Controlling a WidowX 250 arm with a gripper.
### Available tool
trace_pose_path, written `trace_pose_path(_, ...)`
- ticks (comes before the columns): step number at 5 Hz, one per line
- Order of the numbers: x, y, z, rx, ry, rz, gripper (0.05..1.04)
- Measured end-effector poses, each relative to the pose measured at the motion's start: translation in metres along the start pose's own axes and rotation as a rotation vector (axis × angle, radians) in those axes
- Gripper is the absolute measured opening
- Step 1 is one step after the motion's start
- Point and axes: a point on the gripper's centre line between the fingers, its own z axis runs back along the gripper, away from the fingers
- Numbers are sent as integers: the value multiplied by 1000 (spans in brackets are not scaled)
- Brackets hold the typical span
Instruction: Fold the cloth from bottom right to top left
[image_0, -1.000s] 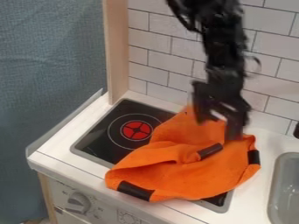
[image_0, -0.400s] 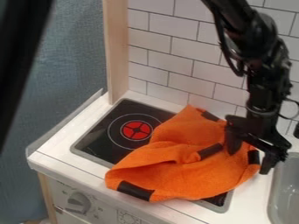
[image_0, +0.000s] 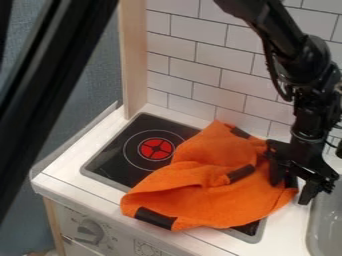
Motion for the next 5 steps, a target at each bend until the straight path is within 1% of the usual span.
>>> trace_pose_path(1, 1, -2, 0, 21, -5, 6, 344)
trace_pose_path(2, 1, -2, 0, 20, -7, 4, 157)
trace_pose_path(3, 1, -3, 0, 12, -10, -2, 63)
trace_pose_path(5, -1, -3, 1, -14, 9, -26, 49)
